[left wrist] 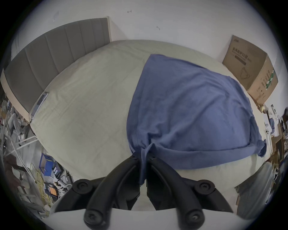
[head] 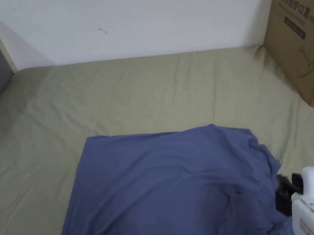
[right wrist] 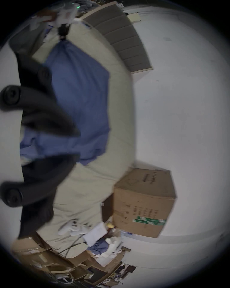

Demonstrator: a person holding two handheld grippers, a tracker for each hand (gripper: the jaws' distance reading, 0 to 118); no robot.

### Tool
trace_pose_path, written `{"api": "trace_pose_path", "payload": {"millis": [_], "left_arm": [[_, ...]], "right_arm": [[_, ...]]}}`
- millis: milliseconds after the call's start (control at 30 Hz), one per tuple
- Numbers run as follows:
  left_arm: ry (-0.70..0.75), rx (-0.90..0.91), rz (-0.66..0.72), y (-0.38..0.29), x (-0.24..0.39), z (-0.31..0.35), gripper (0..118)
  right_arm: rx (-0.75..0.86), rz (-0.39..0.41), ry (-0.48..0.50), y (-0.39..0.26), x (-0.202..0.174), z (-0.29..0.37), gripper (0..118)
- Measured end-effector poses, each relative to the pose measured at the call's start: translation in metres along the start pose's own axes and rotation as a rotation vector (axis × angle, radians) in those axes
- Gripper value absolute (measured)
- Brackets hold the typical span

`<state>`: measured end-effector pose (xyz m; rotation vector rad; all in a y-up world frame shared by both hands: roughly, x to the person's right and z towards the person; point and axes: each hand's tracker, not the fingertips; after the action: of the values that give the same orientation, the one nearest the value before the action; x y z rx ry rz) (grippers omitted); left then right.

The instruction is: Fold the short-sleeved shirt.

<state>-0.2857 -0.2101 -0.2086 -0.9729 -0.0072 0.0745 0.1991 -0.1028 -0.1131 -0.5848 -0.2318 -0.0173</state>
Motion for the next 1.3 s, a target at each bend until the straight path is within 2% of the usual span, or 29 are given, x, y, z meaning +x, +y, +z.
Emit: {"api": "trace_pose_path", "payload": {"millis": [67, 100, 133, 267, 333, 367, 467, 567, 667, 900, 1133, 1233, 1300], "left_arm": [[-0.006, 0.026, -0.004, 0.004, 0.0, 0.007, 5], [-0.011, 0.032, -0.005, 0.007, -0.001, 0.009, 5], [-0.015, 0.039, -0.004, 0.01, -0.001, 0.011, 5], [-0.032, 0.064, 0.006, 0.017, 0.0, 0.017, 5], [-0.037, 0.075, -0.008, 0.019, 0.001, 0.018, 5], [-0.043, 0.078, -0.014, 0.021, 0.001, 0.018, 5], [-0.042, 0.071, -0.027, 0.023, 0.003, 0.018, 5], [-0.041, 0.07, -0.025, 0.025, 0.002, 0.017, 5], [-0.052, 0.076, 0.005, 0.03, 0.0, 0.016, 5], [-0.064, 0.109, 0.052, 0.065, 0.001, 0.013, 5], [-0.069, 0.145, 0.062, 0.121, 0.01, -0.014, 5], [-0.071, 0.133, 0.052, 0.144, 0.016, -0.038, 5], [-0.07, 0.111, 0.05, 0.155, 0.02, -0.057, 5]], "right_arm": [[-0.148, 0.015, 0.01, -0.028, 0.003, -0.019, 83], [-0.196, 0.022, 0.01, -0.041, 0.004, -0.027, 93], [-0.236, 0.02, 0.004, -0.055, 0.004, -0.035, 98], [-0.385, -0.011, 0.003, -0.096, 0.005, -0.058, 97], [-0.415, -0.047, -0.002, -0.107, 0.006, -0.065, 92], [-0.417, -0.054, 0.001, -0.109, 0.007, -0.066, 76], [-0.402, -0.067, 0.004, -0.109, 0.009, -0.066, 10], [-0.363, -0.081, 0.031, -0.103, 0.013, -0.061, 7], [-0.317, -0.06, 0.038, -0.091, 0.013, -0.051, 7], [-0.185, -0.053, 0.053, -0.036, 0.015, -0.04, 7], [-0.15, -0.063, 0.063, 0.018, 0.013, -0.084, 7], [-0.187, -0.068, 0.05, 0.028, 0.013, -0.119, 7], [-0.233, -0.098, 0.039, 0.03, 0.015, -0.144, 7]]}}
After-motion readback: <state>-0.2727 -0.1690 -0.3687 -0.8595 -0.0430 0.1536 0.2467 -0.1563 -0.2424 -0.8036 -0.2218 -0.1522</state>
